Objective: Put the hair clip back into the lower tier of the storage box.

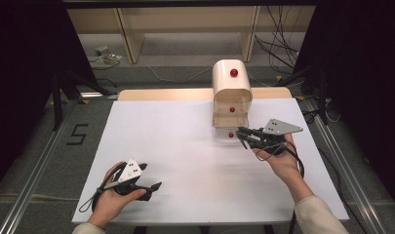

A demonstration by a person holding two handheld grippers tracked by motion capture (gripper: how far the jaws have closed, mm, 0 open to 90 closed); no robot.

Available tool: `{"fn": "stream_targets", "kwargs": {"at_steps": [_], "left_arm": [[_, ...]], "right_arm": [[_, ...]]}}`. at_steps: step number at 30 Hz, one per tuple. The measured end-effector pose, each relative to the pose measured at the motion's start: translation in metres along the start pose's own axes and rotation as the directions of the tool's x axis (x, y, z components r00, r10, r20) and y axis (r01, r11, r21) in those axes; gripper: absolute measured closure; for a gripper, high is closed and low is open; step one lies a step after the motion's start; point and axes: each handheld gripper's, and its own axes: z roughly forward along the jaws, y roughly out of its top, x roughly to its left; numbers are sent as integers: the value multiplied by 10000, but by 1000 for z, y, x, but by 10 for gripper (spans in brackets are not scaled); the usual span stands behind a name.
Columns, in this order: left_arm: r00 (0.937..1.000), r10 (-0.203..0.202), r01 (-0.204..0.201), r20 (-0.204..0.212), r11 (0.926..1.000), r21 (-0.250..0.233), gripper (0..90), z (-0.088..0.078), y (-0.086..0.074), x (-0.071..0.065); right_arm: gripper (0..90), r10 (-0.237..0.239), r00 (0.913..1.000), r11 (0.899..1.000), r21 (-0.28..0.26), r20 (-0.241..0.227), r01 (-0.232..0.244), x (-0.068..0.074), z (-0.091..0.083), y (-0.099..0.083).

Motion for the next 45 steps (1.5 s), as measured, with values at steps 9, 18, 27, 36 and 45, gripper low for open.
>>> {"fn": "stream_targets", "kwargs": {"at_steps": [9,18,27,36,45], "left_arm": [[10000,-14,14,-8,10000,1,169,0,0,0],[10000,1,-1,-19,10000,-6,169,0,0,0],[10000,-16,16,-6,10000,-10,170,0,0,0],[10000,-6,6,-5,10000,-13,169,1,0,0],[10000,5,-5,2,10000,-7,169,0,0,0]], "right_arm": [[769,71,10000,10000,-54,65,-71,-2,1,1],[769,98,9999,9999,-109,125,-97,-3,2,2],[769,100,9999,9998,-149,97,-99,-3,4,3],[768,139,9998,9998,-171,172,-136,-6,6,4],[768,184,9996,9996,-231,226,-179,-9,7,5]]}}
